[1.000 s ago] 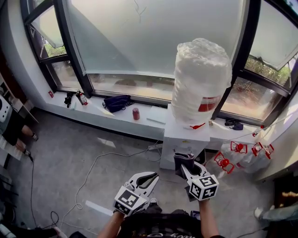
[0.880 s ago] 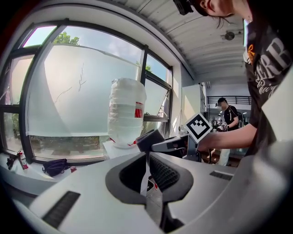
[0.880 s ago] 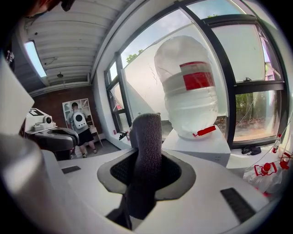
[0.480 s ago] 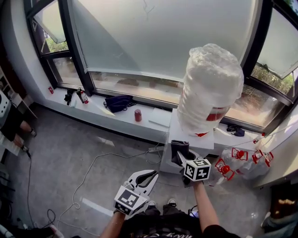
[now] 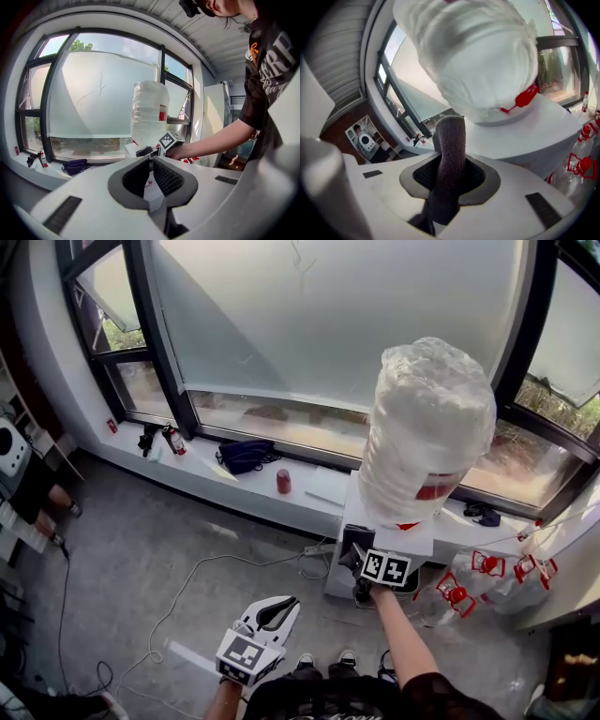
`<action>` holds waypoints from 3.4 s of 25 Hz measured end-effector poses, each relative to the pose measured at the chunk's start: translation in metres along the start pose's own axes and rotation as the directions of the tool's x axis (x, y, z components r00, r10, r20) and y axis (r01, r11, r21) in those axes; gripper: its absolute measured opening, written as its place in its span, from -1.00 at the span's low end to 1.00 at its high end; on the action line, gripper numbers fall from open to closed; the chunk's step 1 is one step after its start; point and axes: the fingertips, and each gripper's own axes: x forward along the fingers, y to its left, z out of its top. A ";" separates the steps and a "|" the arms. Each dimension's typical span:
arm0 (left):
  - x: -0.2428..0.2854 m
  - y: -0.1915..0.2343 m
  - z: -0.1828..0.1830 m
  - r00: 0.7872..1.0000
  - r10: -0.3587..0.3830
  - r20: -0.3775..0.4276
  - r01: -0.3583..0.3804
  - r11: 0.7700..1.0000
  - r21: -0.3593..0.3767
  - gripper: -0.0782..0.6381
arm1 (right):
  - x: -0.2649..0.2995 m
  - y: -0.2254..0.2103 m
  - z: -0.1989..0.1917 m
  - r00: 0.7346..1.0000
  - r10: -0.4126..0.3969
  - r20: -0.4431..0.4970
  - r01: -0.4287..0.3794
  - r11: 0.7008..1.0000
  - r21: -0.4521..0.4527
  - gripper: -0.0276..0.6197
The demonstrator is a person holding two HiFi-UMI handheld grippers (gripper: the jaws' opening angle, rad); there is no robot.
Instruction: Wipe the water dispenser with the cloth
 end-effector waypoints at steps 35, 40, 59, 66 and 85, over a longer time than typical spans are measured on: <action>0.076 -0.083 0.002 0.993 -0.103 -0.056 0.106 0.993 0.054 -0.71 | -0.139 -0.205 0.022 0.990 -0.134 0.054 0.141 0.977 -0.162 -0.56; 0.073 -0.077 0.001 0.992 -0.118 -0.035 0.120 0.991 0.061 -0.71 | -0.130 -0.152 0.005 0.996 -0.080 0.047 0.089 0.968 -0.233 -0.56; 0.044 -0.013 -0.078 0.988 -0.138 -0.063 0.142 0.988 0.067 -0.71 | 0.010 0.014 -0.094 0.995 0.061 -0.085 -0.092 0.897 -0.432 -0.56; 0.053 0.000 -0.108 0.985 -0.150 -0.090 0.157 0.985 0.075 -0.71 | 0.048 0.007 -0.100 0.997 0.035 -0.073 -0.065 0.882 -0.467 -0.56; 0.113 -0.035 -0.116 0.947 -0.302 -0.105 0.313 0.945 0.099 -0.71 | -0.020 -0.164 -0.076 0.971 -0.239 0.026 0.228 0.884 -0.408 -0.56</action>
